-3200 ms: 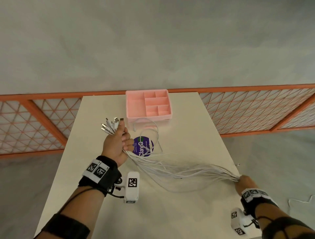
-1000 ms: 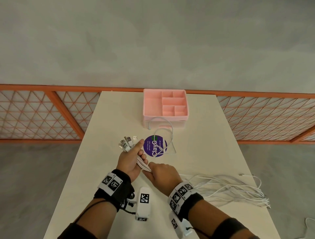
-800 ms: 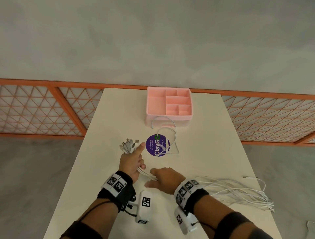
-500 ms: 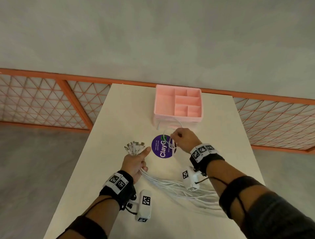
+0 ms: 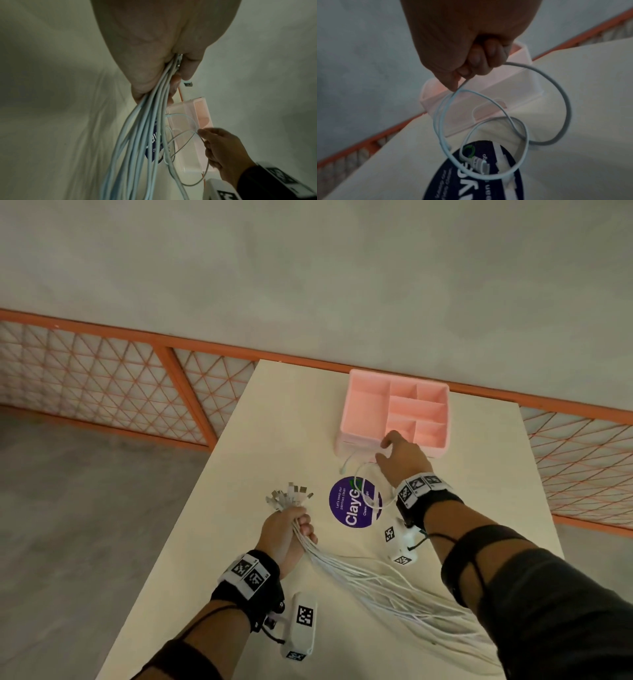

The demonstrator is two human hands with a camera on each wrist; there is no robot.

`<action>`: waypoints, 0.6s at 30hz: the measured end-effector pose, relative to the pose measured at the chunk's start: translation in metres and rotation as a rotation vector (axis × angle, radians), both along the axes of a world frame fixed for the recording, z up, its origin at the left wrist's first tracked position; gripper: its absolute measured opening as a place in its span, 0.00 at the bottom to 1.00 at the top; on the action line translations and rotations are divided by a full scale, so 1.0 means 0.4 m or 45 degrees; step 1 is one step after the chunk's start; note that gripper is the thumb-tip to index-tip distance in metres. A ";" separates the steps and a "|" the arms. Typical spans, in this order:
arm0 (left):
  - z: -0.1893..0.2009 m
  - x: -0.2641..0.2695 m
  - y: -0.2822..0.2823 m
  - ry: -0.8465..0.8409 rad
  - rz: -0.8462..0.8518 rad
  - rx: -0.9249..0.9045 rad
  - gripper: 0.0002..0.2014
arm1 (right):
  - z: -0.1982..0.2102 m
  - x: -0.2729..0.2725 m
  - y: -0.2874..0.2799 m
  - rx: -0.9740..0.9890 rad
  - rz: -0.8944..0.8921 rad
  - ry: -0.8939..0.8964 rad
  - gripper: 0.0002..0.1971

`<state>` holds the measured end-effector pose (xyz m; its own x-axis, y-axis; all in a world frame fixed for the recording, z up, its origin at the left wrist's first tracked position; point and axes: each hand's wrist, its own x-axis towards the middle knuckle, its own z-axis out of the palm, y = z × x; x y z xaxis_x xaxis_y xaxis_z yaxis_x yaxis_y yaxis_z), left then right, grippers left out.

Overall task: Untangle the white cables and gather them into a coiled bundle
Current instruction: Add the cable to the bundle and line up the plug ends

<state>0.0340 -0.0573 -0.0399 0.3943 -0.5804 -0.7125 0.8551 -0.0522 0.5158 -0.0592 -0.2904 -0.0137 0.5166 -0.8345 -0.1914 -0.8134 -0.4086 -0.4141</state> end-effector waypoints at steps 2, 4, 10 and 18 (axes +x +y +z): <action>0.003 -0.001 -0.002 -0.015 -0.011 0.018 0.15 | -0.001 0.024 0.010 -0.096 0.210 0.149 0.15; 0.006 -0.002 -0.001 -0.028 -0.029 0.034 0.14 | -0.007 0.053 0.020 -0.192 0.405 0.274 0.21; 0.020 -0.010 0.007 -0.066 -0.067 0.050 0.11 | -0.013 0.093 0.028 -0.391 0.600 0.581 0.11; 0.034 -0.008 -0.013 -0.083 -0.058 0.003 0.09 | 0.072 0.080 0.081 -0.507 0.599 0.265 0.21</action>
